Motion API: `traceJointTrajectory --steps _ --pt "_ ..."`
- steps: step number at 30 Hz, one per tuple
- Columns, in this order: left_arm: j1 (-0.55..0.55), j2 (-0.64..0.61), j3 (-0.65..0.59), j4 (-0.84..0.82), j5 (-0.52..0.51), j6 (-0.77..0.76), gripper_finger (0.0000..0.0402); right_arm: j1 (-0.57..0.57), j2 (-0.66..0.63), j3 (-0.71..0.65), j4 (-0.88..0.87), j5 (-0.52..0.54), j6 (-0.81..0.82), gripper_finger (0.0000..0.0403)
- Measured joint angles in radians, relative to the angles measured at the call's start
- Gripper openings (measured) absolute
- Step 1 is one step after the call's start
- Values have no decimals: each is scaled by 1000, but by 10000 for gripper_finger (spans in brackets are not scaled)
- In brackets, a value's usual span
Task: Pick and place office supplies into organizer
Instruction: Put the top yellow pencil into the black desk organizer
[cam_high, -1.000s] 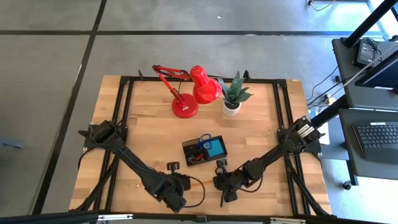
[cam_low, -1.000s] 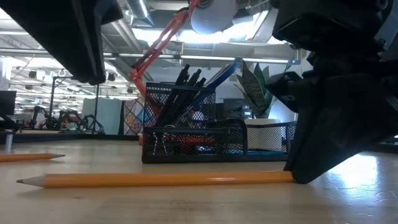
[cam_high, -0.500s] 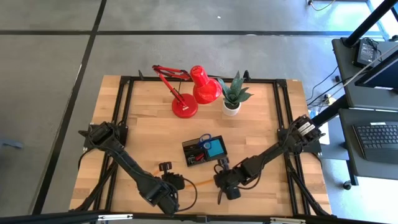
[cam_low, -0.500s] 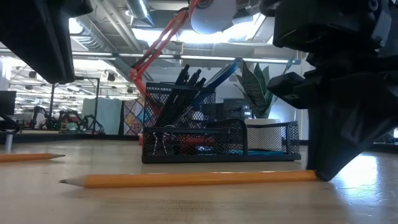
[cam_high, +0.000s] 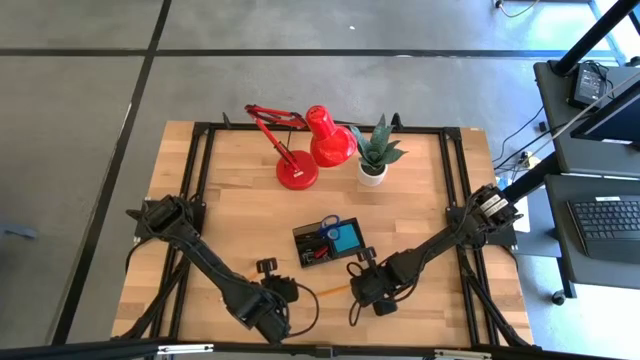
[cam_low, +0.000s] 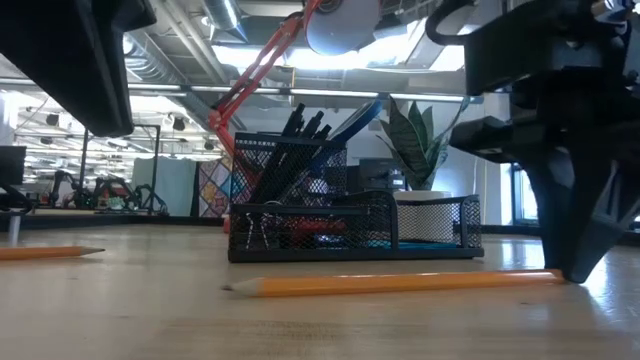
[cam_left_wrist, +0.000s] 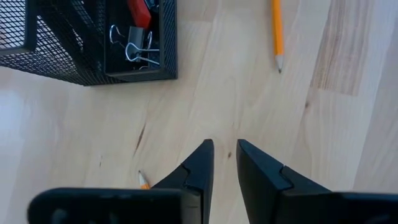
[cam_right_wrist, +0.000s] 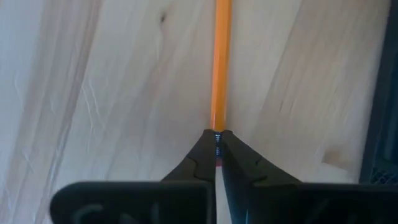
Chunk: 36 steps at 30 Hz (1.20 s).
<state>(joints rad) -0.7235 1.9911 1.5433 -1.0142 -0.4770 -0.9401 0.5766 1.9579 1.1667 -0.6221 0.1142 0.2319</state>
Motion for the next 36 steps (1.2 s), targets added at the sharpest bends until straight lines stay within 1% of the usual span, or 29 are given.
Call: traceJointTrajectory --steps 11,14,18,22,36 --pt "21 0 0 0 34 2 62 0 -1 3 -46 -9 -17 14" --pt "21 0 0 0 35 10 60 0 1 22 -98 -13 -16 14" --pt "21 0 0 -3 38 10 59 2 11 73 -193 19 -16 14" --pt "21 0 0 -3 57 10 59 0 14 110 -247 34 -34 13" --pt "18 0 0 -2 68 8 59 -8 64 122 -243 -8 -59 13"
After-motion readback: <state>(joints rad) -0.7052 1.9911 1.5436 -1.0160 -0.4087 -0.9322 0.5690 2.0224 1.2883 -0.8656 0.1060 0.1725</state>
